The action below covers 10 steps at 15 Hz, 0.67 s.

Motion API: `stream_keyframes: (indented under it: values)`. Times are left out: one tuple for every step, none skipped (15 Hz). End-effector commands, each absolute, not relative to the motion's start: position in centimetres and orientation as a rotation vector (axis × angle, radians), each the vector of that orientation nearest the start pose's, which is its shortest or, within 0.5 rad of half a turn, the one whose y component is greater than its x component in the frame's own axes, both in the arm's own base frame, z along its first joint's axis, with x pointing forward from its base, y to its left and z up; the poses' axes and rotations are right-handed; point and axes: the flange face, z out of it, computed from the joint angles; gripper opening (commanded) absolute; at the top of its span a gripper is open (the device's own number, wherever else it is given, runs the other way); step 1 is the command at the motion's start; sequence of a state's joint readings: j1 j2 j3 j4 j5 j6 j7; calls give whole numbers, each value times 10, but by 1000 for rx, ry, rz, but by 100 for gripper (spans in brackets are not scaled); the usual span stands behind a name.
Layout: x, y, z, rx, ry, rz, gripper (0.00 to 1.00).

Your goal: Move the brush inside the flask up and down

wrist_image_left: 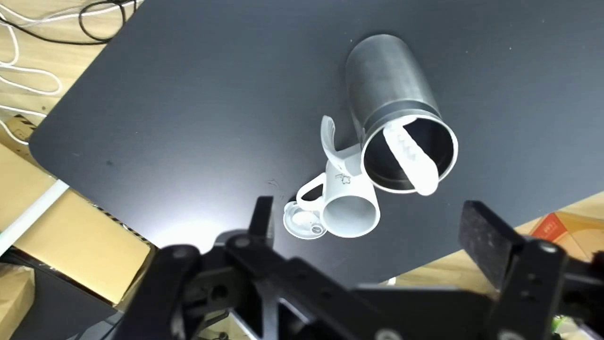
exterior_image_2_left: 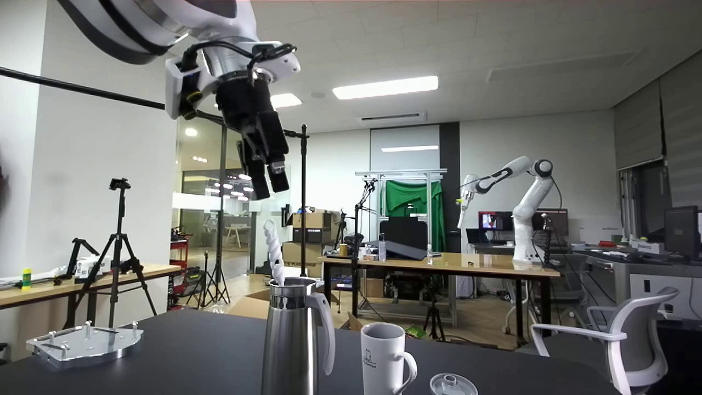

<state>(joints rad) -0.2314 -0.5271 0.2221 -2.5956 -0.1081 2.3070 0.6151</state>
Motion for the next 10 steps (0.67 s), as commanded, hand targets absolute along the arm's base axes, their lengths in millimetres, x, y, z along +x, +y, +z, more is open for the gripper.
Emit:
stream_keyframes:
  values:
    - [426, 11, 448, -3050, 1005, -519, 100]
    - [429, 13, 443, -3048, 1001, -519, 100]
    - [432, 17, 436, -3056, 996, -505, 100]
    - [433, 19, 428, -3074, 995, -481, 100]
    - [435, 20, 421, -3086, 997, -447, 100]
    - [437, 20, 414, -3094, 1000, -406, 100]
    - [439, 19, 407, -3101, 1003, -375, 100]
    - [442, 17, 401, -3103, 1012, -346, 100]
    - [444, 15, 396, -3104, 1020, -323, 100]
    - [447, 12, 391, -3106, 1025, -307, 100]
